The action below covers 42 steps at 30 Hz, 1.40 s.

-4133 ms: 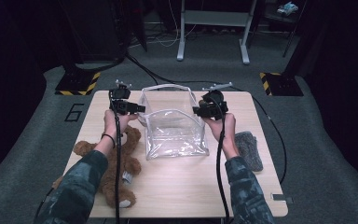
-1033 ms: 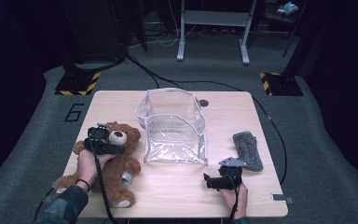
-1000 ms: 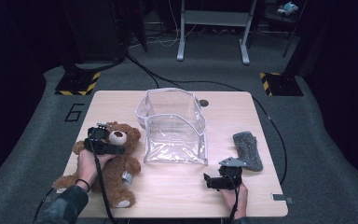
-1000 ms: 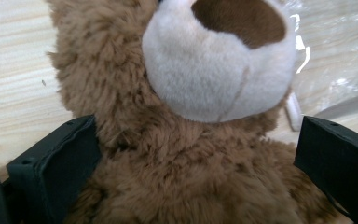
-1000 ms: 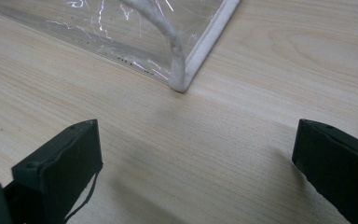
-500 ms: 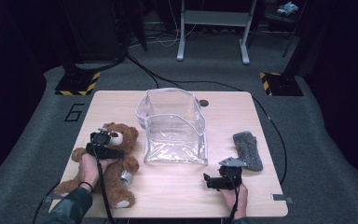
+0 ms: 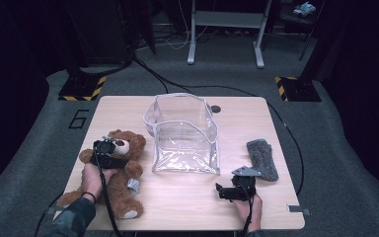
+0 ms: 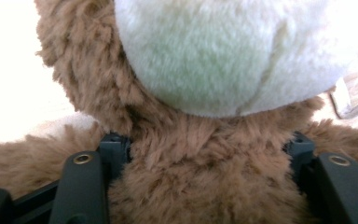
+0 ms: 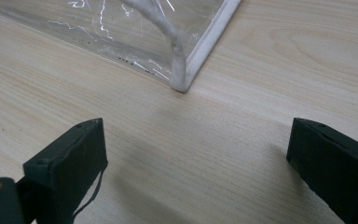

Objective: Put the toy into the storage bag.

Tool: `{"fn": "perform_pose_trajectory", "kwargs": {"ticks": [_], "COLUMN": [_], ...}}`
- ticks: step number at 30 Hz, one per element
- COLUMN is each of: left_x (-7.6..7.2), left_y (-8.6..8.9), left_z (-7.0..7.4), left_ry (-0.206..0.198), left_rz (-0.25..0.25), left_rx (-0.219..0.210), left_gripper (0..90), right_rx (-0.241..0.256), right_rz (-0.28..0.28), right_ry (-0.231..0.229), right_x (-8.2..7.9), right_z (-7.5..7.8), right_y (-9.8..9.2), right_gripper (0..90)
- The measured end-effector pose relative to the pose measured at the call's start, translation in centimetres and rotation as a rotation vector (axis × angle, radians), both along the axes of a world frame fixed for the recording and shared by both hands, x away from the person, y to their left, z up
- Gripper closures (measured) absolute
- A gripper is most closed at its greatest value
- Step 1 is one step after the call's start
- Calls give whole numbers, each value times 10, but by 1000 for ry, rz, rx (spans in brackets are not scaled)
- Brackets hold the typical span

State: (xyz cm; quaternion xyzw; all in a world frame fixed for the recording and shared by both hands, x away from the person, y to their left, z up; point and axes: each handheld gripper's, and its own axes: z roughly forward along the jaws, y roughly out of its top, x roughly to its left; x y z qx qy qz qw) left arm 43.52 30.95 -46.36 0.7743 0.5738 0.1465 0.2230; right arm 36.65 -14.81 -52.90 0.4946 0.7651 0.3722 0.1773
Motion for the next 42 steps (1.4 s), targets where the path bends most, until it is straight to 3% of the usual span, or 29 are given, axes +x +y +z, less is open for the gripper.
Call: {"fn": "perform_pose_trajectory", "kwargs": {"ticks": [6,11,18,26,30,42], "left_x": [-4,-11,-16,-21,-21,-17], "left_y": [5,12,17,23,26,29], "left_z": [5,14,29,48,55,68], "left_ry": [-37,-101,-153,-242,-270,-302], "left_rz": [-11,-5,7,16,34,42], "left_rx": [-13,-50,-98,-158,-182,-181], "left_gripper": [440,453,459,466,468,471], "right_rx": [3,3,4,2,5,6], "right_rz": [0,-3,-4,-4,-5,-2], "right_ry": [0,2,1,2,2,3], "right_x": [0,0,0,0,0,0], "right_z": [0,0,0,0,0,0], "right_y": [-1,-1,-1,-2,-1,-2], "right_gripper": [46,49,50,51,50,51]}}
